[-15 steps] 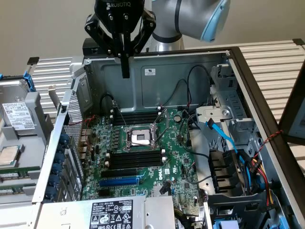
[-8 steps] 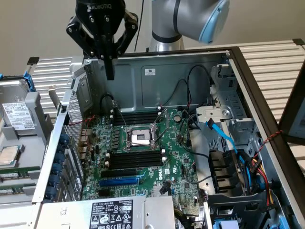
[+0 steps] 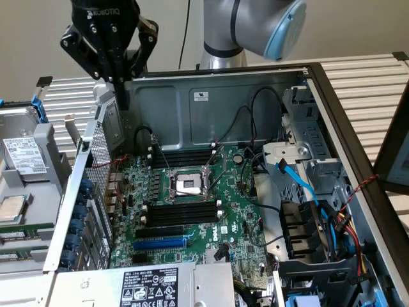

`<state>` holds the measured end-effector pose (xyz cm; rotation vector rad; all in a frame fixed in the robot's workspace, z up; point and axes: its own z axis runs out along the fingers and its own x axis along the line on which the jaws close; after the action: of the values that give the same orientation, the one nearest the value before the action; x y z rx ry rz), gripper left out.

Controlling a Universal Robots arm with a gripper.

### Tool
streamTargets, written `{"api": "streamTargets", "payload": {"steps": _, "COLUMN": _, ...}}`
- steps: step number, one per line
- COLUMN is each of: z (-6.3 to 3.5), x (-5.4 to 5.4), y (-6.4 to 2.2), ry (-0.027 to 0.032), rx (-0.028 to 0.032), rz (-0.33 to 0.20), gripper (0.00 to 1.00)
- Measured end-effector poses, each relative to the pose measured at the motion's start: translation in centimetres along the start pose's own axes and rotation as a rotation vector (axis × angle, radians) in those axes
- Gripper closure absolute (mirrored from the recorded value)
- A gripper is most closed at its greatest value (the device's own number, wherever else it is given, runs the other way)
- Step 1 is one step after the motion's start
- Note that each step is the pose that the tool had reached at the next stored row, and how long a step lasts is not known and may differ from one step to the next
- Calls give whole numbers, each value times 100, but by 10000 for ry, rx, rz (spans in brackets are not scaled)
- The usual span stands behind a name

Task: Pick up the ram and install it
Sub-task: 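Reach for the ram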

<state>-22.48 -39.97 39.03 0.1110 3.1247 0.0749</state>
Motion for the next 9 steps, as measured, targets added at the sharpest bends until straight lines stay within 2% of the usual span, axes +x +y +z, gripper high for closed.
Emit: {"api": "streamTargets", "payload": {"steps": 9, "z": 42, "x": 408, "y": -31, "ry": 76, "rx": 5, "rz": 3, "gripper": 89}}
